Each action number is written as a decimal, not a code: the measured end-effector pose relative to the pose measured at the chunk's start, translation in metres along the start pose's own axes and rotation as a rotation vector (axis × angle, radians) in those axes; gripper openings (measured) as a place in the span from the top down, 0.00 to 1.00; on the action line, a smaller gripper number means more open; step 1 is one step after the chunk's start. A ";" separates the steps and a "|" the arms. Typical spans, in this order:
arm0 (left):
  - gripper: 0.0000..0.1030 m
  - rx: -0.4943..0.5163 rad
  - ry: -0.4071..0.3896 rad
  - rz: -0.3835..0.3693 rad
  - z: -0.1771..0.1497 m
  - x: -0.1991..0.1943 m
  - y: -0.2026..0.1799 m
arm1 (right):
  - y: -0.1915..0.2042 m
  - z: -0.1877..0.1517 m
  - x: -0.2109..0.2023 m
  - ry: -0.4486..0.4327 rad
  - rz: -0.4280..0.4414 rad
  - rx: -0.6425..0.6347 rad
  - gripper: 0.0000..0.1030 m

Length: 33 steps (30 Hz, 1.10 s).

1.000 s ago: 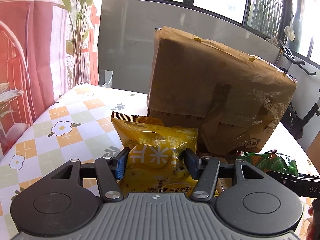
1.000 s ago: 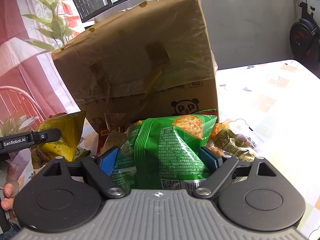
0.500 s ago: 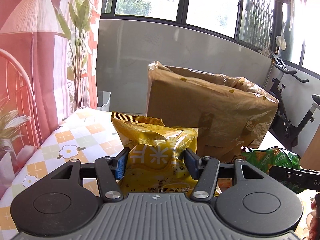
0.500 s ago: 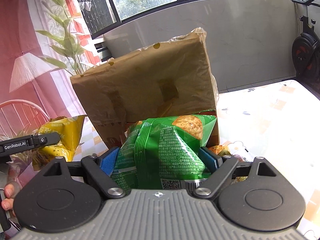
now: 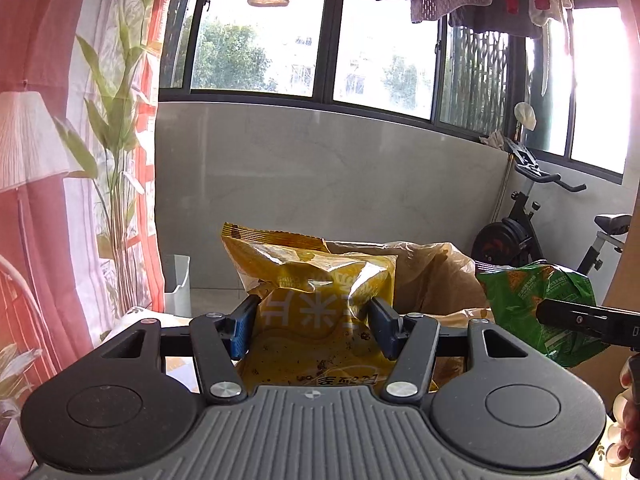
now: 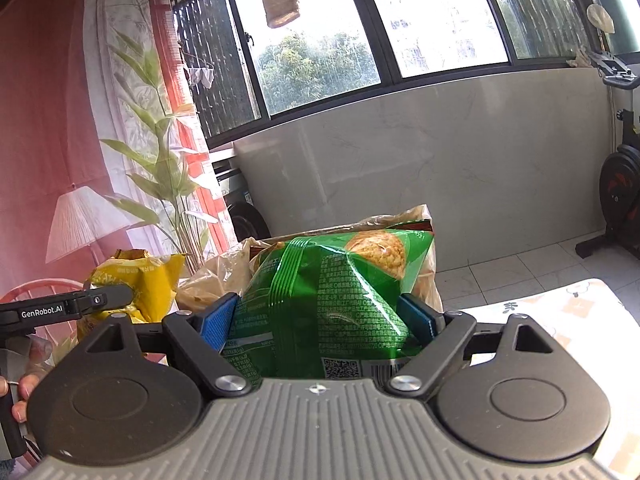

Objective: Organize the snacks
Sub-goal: 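Lift both held bags and carry them over the box opening, then open both tools to release the bags into the box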

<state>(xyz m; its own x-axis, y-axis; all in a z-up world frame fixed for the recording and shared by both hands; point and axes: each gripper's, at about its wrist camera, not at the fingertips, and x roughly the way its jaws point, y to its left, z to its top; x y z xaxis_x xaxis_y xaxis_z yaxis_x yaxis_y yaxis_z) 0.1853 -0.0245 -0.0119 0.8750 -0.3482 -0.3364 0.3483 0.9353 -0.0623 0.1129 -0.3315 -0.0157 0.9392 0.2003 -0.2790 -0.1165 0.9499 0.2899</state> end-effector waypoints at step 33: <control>0.24 0.089 0.144 0.032 0.043 0.156 -0.012 | -0.024 0.036 0.168 0.156 -0.050 -0.076 0.08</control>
<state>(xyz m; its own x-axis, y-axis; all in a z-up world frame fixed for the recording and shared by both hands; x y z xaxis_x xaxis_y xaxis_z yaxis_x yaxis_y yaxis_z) 0.3320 -0.0928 -0.0231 0.8310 -0.2997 -0.4686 0.3550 0.9343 0.0319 0.2854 -0.3291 -0.0371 0.8835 0.1813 -0.4319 -0.1003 0.9739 0.2035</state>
